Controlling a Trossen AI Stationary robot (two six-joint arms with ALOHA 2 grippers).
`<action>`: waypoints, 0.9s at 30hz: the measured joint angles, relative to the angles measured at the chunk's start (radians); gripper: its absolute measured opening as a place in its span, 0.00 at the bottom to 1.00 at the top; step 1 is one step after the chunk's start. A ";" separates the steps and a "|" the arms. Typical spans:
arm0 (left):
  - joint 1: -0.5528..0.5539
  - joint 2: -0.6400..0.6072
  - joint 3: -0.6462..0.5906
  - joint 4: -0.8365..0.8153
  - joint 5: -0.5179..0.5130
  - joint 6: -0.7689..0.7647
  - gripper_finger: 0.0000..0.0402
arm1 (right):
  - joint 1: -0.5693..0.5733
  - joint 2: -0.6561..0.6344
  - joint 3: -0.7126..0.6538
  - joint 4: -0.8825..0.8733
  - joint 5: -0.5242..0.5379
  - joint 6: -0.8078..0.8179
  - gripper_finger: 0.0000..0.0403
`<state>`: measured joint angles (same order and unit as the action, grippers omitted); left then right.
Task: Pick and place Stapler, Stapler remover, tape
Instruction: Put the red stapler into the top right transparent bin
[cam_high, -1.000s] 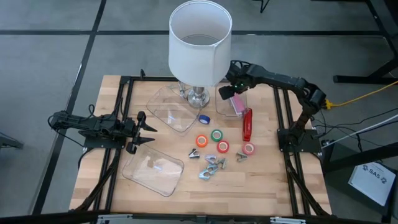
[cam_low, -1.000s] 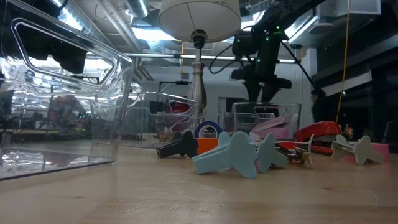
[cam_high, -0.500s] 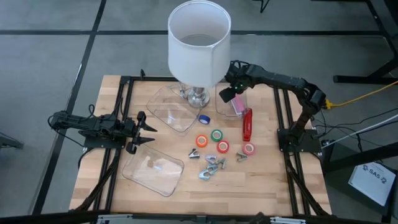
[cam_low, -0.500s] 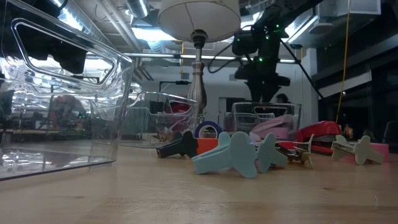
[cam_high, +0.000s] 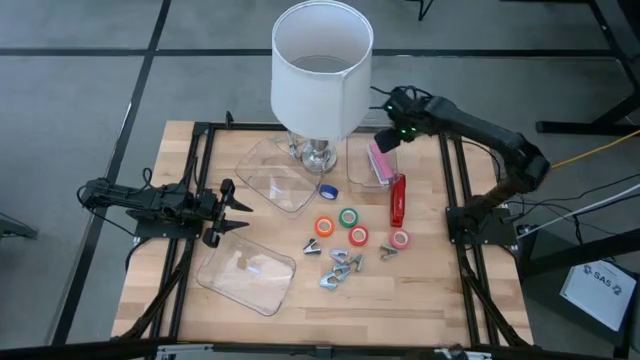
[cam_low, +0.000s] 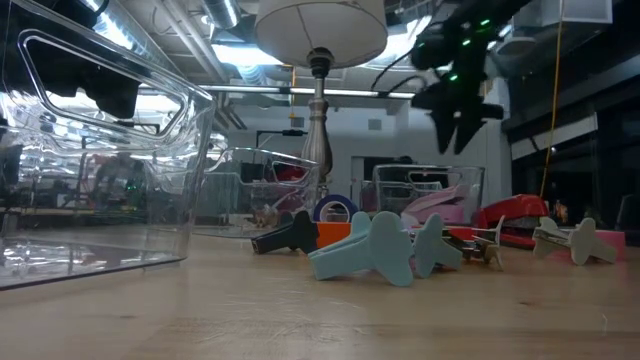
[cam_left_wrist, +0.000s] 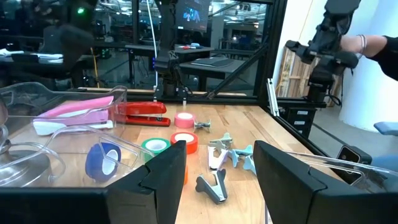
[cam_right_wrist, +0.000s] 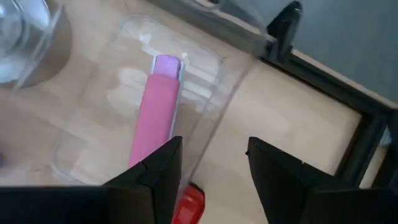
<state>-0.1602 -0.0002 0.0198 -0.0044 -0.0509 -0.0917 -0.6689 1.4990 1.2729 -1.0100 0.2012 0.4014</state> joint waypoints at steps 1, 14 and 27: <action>0.000 0.000 0.000 0.000 0.000 0.000 0.46 | 0.000 -0.042 -0.035 0.012 0.005 0.026 0.46; 0.000 0.000 0.000 0.000 0.000 0.000 0.46 | 0.213 -0.527 -0.462 0.162 -0.014 0.403 0.46; 0.000 0.000 0.000 0.000 0.000 0.000 0.46 | 0.504 -0.555 -0.509 0.201 -0.029 0.623 0.46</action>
<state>-0.1600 -0.0002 0.0200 -0.0044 -0.0509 -0.0917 -0.1648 0.9438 0.7643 -0.8089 0.1724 1.0244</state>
